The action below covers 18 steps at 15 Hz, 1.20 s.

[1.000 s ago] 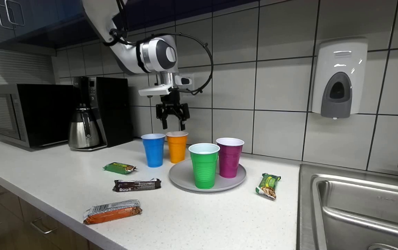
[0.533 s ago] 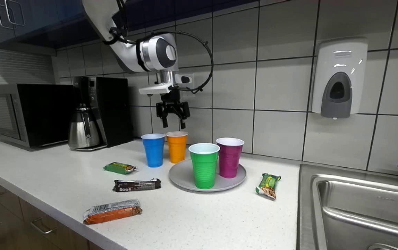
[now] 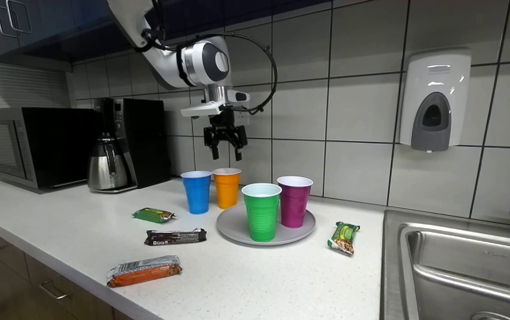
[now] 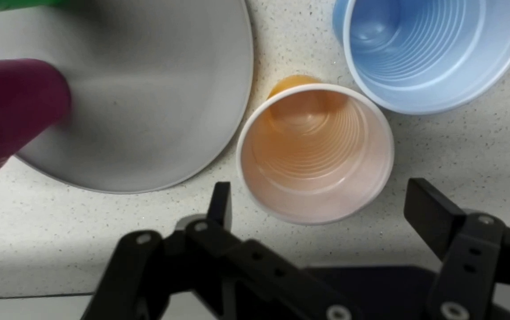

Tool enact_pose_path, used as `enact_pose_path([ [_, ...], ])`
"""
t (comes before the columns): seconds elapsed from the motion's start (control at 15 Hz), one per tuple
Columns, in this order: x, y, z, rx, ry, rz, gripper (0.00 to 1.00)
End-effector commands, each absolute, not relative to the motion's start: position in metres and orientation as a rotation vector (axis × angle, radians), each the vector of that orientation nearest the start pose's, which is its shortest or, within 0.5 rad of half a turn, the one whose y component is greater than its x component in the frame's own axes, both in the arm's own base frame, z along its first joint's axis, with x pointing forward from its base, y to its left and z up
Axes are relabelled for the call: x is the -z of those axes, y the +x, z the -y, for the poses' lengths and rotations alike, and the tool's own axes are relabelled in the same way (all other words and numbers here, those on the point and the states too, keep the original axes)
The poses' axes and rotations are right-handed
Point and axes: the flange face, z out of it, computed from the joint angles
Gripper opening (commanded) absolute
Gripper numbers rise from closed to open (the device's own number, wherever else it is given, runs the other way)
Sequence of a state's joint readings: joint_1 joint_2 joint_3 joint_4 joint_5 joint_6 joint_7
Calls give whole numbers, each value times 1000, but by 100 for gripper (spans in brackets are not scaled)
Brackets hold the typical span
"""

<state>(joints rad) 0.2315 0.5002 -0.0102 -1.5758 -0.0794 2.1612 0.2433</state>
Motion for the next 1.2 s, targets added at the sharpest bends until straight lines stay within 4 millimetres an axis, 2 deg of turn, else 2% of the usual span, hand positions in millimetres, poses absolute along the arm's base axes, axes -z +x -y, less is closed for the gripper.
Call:
enact_pose_path([
  [0.0, -371, 668, -140, 180, -3207, -6, 100],
  [0.47, -380, 644, -116, 160, -3212, -32, 100],
  [1.13, -402, 593, -59, 128, -3211, -125, 100],
])
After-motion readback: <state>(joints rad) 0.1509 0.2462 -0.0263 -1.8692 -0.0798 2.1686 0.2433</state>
